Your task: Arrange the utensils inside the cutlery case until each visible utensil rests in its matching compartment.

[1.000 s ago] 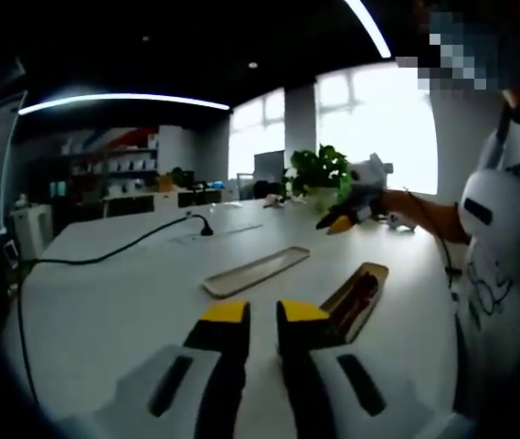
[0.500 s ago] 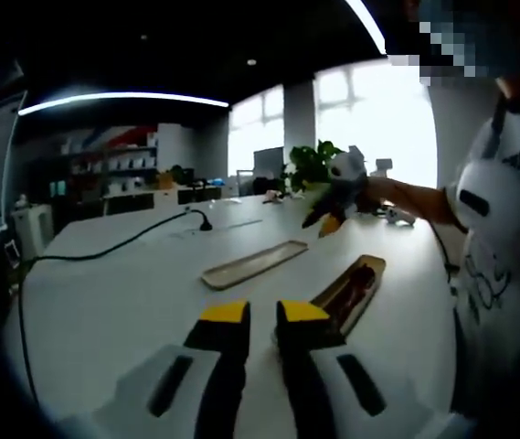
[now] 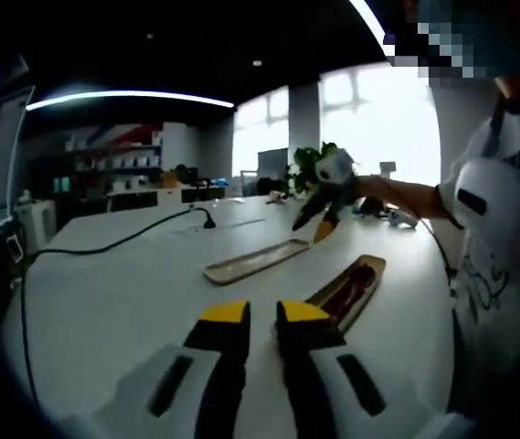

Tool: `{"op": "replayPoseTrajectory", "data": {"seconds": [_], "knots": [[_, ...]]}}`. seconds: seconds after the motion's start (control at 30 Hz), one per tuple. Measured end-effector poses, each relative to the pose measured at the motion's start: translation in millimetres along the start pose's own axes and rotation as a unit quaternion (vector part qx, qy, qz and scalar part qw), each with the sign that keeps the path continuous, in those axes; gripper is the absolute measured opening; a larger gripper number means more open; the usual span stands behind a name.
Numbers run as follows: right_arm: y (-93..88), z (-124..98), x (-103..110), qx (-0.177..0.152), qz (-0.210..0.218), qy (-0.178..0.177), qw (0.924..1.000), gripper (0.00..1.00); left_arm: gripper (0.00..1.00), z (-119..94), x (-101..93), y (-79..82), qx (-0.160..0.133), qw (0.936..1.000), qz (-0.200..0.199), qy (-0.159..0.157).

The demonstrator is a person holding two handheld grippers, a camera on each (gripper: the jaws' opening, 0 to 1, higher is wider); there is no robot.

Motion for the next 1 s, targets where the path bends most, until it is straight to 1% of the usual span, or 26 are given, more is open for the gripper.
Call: {"op": "replayPoseTrajectory", "data": {"seconds": [0.03, 0.07, 0.1, 0.3, 0.4, 0.6, 0.7, 0.77, 0.9, 1.0], "knots": [[-1.4, 2, -1, 0.005, 0.001, 0.003, 1.0000, 0.45, 0.12, 0, -0.3, -0.7, 0.001, 1.0000, 0.000, 0.000], [-2.8, 3, -1, 0.010, 0.006, 0.010, 0.9999, 0.42, 0.12, -1, -0.4, -1.4, 0.002, 1.0000, 0.000, 0.000], [-2.8, 4, -1, 0.010, 0.012, 0.013, 0.9998, 0.41, 0.12, -1, -0.5, -2.0, 0.002, 1.0000, 0.000, 0.000], [-1.9, 10, -2, 0.013, 0.008, 0.021, 0.9997, 0.50, 0.12, -4, 1.2, -4.7, 0.003, 1.0000, -0.006, 0.005], [-3.3, 14, -4, 0.019, 0.009, 0.029, 0.9994, 0.52, 0.12, -4, 0.7, -5.9, 0.004, 0.9999, -0.007, 0.006], [-5.3, 18, -10, 0.018, 0.023, 0.041, 0.9987, 0.52, 0.12, -3, -1.8, -8.6, 0.008, 0.9999, -0.007, 0.002], [-10.2, 22, -10, 0.025, 0.025, 0.045, 0.9984, 0.52, 0.12, -2, -3.2, -10.1, 0.011, 0.9999, -0.006, 0.001], [-8.5, 22, -11, 0.018, 0.031, 0.044, 0.9984, 0.51, 0.12, -2, -3.6, -11.3, 0.012, 0.9999, -0.006, 0.001], [-9.7, 21, -12, 0.018, 0.023, 0.039, 0.9988, 0.48, 0.12, -1, -3.2, -13.0, 0.015, 0.9999, -0.007, 0.002], [-9.5, 21, -12, 0.019, 0.020, 0.039, 0.9989, 0.47, 0.12, 0, -3.7, -12.5, 0.013, 0.9999, -0.008, 0.002]]}}
Point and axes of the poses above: the point that each gripper's makers call its tool centre point, and the gripper's own axes: z roughly forward along the fingers, x roughly to its left, y roughly out of its top, the point moved 3 cm from there along -z, roughly backward along the fingers, and after that the axes turned 3 degrees about y, right-handed, at the moved point
